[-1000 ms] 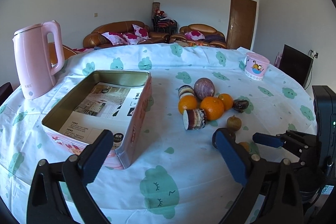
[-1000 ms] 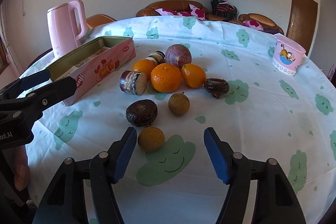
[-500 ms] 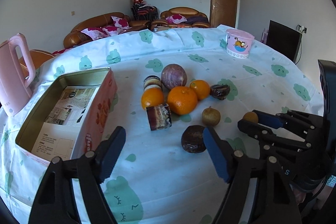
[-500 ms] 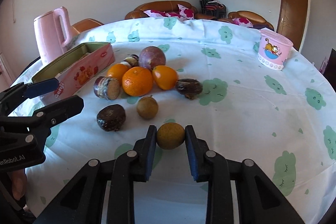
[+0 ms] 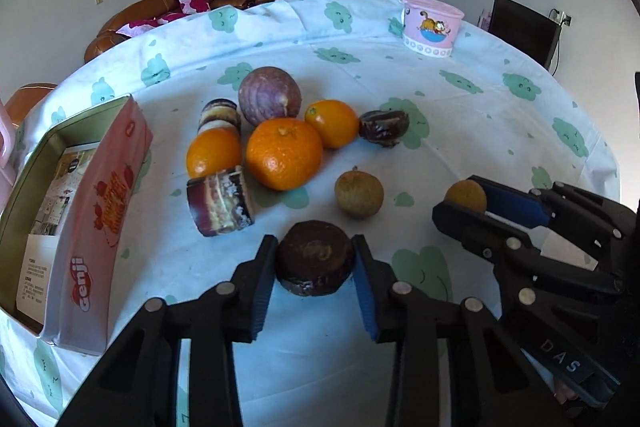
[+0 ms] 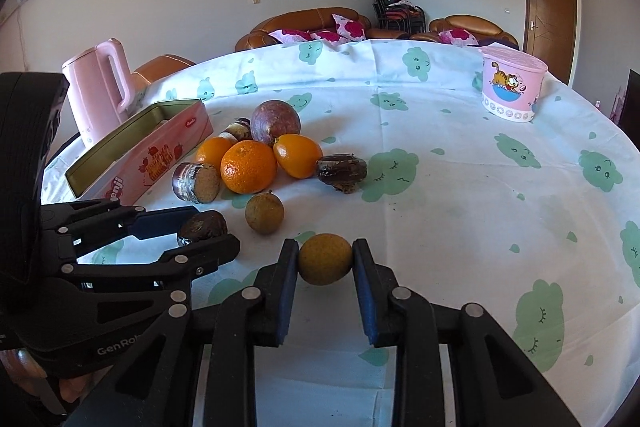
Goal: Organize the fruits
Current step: 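Lift both held fruits and carry them toward the open tin box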
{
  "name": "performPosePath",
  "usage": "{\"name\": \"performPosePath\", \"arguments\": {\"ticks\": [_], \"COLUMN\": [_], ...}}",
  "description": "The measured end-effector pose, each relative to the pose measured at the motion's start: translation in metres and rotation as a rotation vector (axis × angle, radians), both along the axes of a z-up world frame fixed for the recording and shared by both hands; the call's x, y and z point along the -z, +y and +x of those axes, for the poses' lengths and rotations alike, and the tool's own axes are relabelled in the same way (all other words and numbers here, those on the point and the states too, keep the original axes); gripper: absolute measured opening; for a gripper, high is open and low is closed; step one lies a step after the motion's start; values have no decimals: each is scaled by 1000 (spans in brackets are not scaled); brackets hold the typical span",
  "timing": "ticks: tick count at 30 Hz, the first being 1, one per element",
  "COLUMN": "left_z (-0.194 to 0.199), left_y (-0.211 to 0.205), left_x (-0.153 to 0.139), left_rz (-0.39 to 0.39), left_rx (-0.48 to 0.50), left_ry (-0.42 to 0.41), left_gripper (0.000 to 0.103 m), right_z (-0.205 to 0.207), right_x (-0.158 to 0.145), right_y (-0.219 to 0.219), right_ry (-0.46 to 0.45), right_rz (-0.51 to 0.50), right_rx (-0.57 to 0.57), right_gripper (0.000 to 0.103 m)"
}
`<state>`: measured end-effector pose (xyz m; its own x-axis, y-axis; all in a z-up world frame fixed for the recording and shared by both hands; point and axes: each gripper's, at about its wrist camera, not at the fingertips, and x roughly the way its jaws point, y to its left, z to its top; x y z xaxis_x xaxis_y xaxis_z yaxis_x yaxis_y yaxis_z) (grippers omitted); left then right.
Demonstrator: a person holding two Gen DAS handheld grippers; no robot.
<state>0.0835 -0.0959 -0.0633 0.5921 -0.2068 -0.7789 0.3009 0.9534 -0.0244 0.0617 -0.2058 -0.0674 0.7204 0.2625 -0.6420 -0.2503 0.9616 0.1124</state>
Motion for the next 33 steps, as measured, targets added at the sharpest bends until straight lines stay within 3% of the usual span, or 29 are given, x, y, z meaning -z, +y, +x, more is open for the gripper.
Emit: {"name": "performPosePath", "arguments": {"ticks": [19, 33], "left_z": [-14, -24], "left_y": [29, 36], "left_x": [-23, -31], "left_rz": [-123, -116], "left_rx": [-76, -143], "left_ry": [-152, -241], "left_gripper": [39, 39], "right_z": [-16, -32], "right_x": [-7, -14], "right_y": [4, 5], "right_ry": [-103, -216], "right_rz": [-6, -2], "right_rx": [-45, -63], "right_gripper": [29, 29]}}
